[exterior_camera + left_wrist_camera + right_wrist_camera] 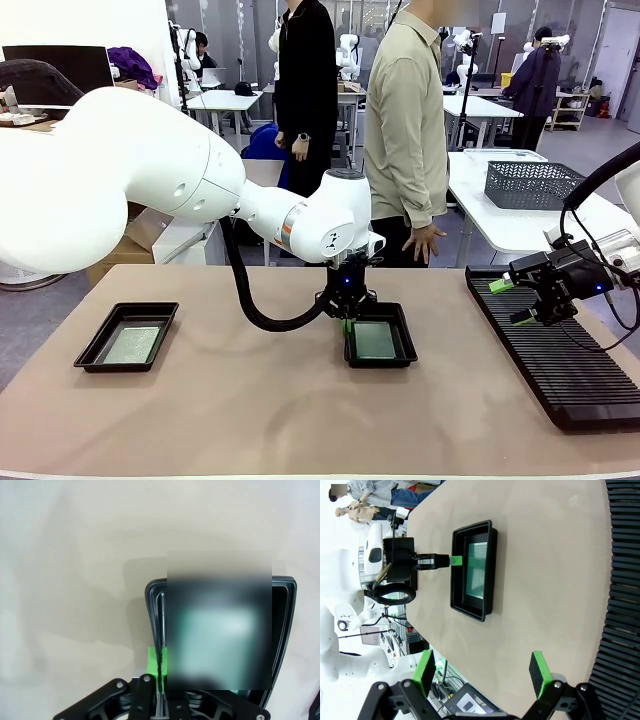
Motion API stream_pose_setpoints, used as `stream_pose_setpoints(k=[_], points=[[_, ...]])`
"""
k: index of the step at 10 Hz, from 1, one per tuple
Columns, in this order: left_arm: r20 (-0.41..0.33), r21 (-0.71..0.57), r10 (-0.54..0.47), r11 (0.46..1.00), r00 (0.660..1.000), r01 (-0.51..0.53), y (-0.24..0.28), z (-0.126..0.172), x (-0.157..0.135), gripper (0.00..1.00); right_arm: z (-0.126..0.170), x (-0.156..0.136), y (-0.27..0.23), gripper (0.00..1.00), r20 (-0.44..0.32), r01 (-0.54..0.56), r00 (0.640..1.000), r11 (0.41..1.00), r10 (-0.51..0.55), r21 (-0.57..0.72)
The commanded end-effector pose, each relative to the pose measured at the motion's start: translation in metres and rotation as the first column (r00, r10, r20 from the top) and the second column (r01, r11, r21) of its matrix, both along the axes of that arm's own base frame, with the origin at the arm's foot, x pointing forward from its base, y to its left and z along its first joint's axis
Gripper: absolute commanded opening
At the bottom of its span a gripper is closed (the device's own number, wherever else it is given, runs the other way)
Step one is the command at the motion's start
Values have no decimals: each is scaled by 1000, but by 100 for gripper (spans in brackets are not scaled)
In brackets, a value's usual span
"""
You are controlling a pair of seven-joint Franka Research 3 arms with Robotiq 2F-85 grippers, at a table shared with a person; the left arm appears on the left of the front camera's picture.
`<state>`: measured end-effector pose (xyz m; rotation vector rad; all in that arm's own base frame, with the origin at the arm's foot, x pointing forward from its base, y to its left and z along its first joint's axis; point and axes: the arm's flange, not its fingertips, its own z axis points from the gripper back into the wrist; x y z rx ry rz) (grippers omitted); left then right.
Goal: Inspect and transfer BCBs to ESD trays.
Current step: Pick up the ESD tray and place it on the left side of the table.
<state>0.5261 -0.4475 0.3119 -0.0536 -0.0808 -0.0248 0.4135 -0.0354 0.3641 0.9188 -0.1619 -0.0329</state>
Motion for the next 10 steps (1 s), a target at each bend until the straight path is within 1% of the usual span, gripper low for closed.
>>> stream_pose_setpoints(k=[1, 3, 4, 8, 10], points=[[1, 2, -1, 1000, 1000, 1, 1, 0, 1, 0, 1, 0, 1, 100, -8, 24, 1000, 1000, -24, -9], [1, 2, -1, 1000, 1000, 1, 1, 0, 1, 0, 1, 0, 1, 100, -8, 24, 1000, 1000, -24, -9], [0, 0, 0, 1000, 1000, 0, 0, 0, 0, 3, 1, 0, 1, 100, -8, 24, 1000, 1000, -24, -9], [14, -30, -47, 998, 999, 47, 29, 24, -13, 3, 1, 0, 1, 100, -8, 24, 1000, 1000, -24, -9], [20, -73, -59, 996, 998, 60, 51, 31, -19, 3, 1, 0, 1, 100, -8, 24, 1000, 1000, -24, -9]])
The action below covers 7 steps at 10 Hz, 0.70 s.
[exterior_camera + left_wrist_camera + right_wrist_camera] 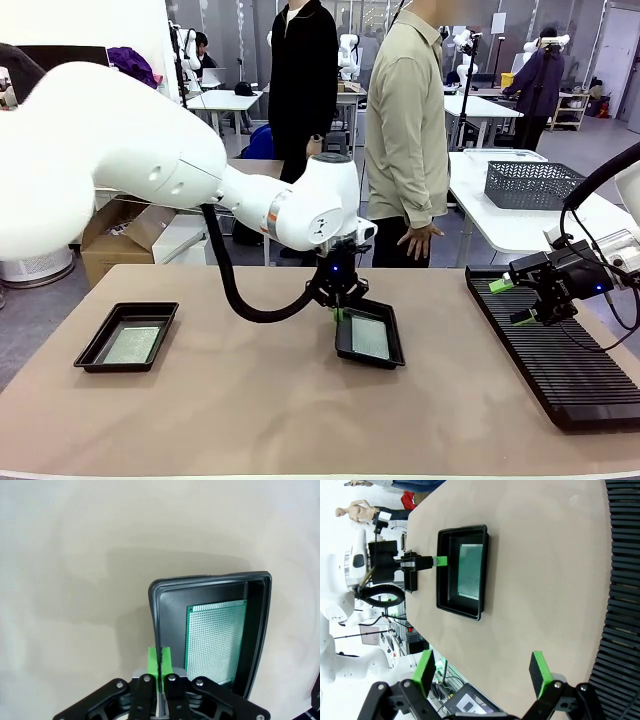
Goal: Inspect and transfer BCBs to ESD trays.
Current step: Pick up the ESD tray and place it on the left side of the table.
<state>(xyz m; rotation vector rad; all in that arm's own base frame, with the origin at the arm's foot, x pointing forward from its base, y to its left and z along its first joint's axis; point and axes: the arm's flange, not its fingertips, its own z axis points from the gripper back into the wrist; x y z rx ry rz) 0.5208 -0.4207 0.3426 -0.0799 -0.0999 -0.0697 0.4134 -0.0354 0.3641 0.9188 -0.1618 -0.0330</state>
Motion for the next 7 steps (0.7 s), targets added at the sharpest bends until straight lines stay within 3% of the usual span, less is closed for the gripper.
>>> stream_pose_setpoints(k=[1, 7], points=[[-1, -69, -24, 997, 1000, 24, 35, 1, -17, 3, 1, 0, 1, 100, -8, 23, 1000, 1000, -24, -9], [36, -186, -28, 982, 999, 34, 114, -7, -39, 3, 1, 0, 1, 100, -8, 23, 1000, 1000, -24, -9]])
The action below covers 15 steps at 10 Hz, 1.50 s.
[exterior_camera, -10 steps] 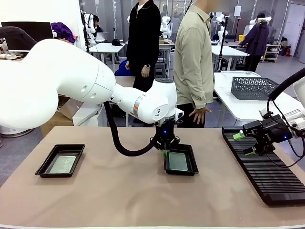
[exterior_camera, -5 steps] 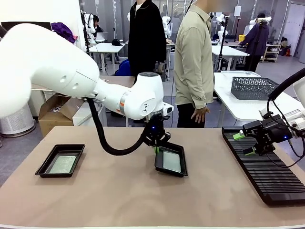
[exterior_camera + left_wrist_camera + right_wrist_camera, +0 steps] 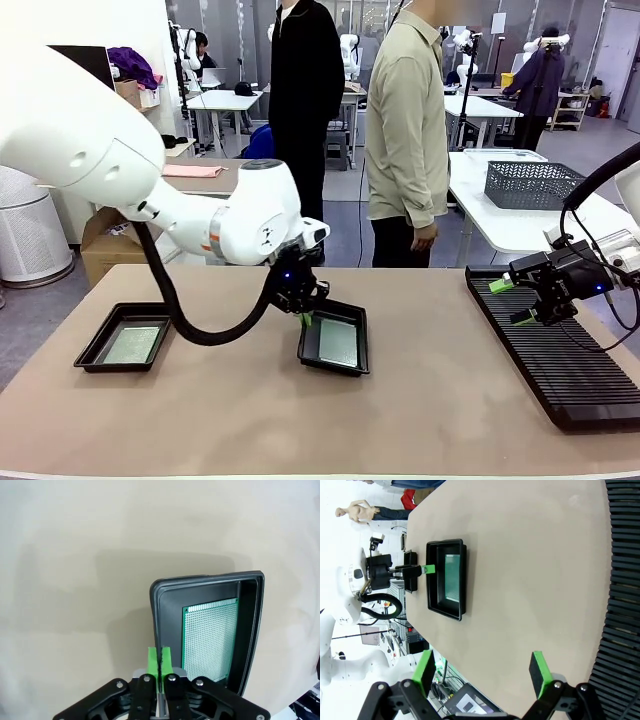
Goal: Inspect and transfer BCBs to ESD trays.
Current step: Pick up the ESD tray and place it on the left side of the table.
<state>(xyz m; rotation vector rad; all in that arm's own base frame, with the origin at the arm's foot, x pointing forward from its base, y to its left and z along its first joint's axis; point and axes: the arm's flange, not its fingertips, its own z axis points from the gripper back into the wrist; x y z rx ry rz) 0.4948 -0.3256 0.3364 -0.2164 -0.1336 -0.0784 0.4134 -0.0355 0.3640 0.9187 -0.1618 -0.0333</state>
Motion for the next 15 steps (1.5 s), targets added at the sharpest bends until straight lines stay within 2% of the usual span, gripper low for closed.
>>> stream_pose_setpoints(k=[1, 7, 15], points=[[10, -63, -8, 998, 1000, 9, 32, -3, -17, 3, 1, 0, 1, 100, -8, 23, 1000, 1000, -23, -9], [14, -83, 10, 996, 1000, -9, 114, 5, -32, 3, 1, 0, 1, 100, -8, 23, 1000, 1000, -23, -9], [-31, -85, 9, 996, 999, -11, 204, 13, -17, 3, 1, 0, 1, 100, -8, 23, 1000, 1000, -23, -9]])
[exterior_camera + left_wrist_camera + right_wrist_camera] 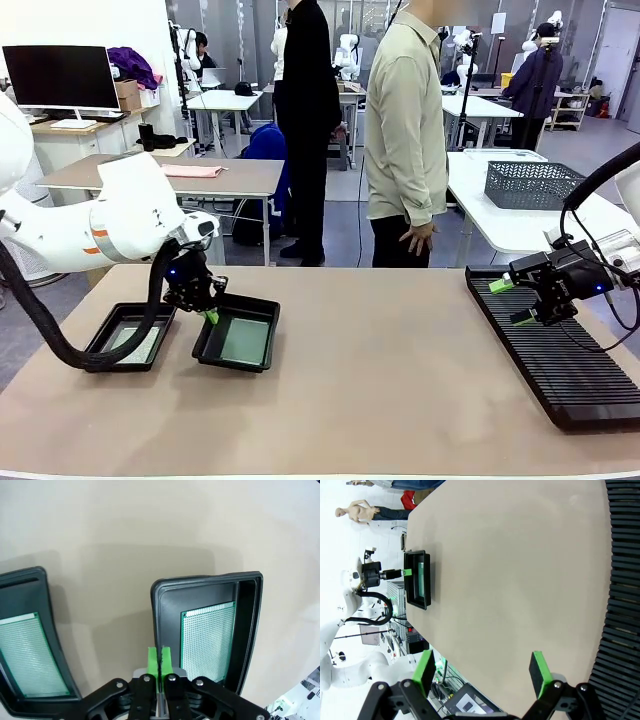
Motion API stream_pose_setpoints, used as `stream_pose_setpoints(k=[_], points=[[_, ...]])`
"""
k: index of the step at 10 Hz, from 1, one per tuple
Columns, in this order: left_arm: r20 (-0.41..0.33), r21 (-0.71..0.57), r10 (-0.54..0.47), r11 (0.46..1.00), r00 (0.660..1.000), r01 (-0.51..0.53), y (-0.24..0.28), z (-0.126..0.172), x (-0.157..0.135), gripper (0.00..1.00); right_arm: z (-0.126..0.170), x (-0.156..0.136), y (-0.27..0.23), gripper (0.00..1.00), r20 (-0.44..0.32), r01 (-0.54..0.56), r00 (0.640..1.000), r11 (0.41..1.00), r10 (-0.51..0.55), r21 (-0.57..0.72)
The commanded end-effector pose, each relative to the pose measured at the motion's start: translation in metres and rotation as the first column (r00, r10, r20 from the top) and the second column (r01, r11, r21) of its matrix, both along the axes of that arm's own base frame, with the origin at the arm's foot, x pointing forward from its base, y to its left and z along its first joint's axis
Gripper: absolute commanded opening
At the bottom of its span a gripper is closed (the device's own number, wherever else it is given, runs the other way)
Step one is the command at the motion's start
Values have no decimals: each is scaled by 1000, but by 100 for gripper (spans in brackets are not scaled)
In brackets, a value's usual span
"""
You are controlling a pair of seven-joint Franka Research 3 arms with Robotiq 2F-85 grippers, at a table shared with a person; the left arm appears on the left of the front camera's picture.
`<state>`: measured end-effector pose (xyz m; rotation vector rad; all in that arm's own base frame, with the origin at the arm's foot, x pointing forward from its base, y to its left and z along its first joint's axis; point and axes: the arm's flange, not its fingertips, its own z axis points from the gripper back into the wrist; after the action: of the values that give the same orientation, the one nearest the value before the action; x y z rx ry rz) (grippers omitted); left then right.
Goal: Inspect and transfer BCBs to ESD trays.
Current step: Pick up the ESD tray and place it on the left side of the table.
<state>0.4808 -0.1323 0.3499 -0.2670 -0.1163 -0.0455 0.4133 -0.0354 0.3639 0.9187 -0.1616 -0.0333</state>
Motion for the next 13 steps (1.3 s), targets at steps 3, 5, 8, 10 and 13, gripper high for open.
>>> stream_pose_setpoints(k=[3, 5, 8, 10, 13], points=[[-12, -39, -9, 999, 1000, 8, 30, -3, 0, 3, 1, 0, 1, 100, -7, 23, 1000, 1000, -23, -9], [-10, -48, -8, 999, 1000, 7, 39, -5, 5, 3, 1, 0, 1, 100, -7, 23, 1000, 1000, -23, -9], [-29, -36, 12, 999, 1000, -13, 47, -9, 10, 3, 1, 0, 1, 100, -7, 23, 1000, 1000, -23, -9], [-36, -10, 22, 1000, 999, -22, 48, -8, 13, 3, 1, 0, 1, 100, -7, 23, 1000, 1000, -23, -9], [-48, 21, 37, 999, 998, -36, 50, -11, 21, 3, 1, 0, 1, 100, -7, 23, 1000, 1000, -23, -9]])
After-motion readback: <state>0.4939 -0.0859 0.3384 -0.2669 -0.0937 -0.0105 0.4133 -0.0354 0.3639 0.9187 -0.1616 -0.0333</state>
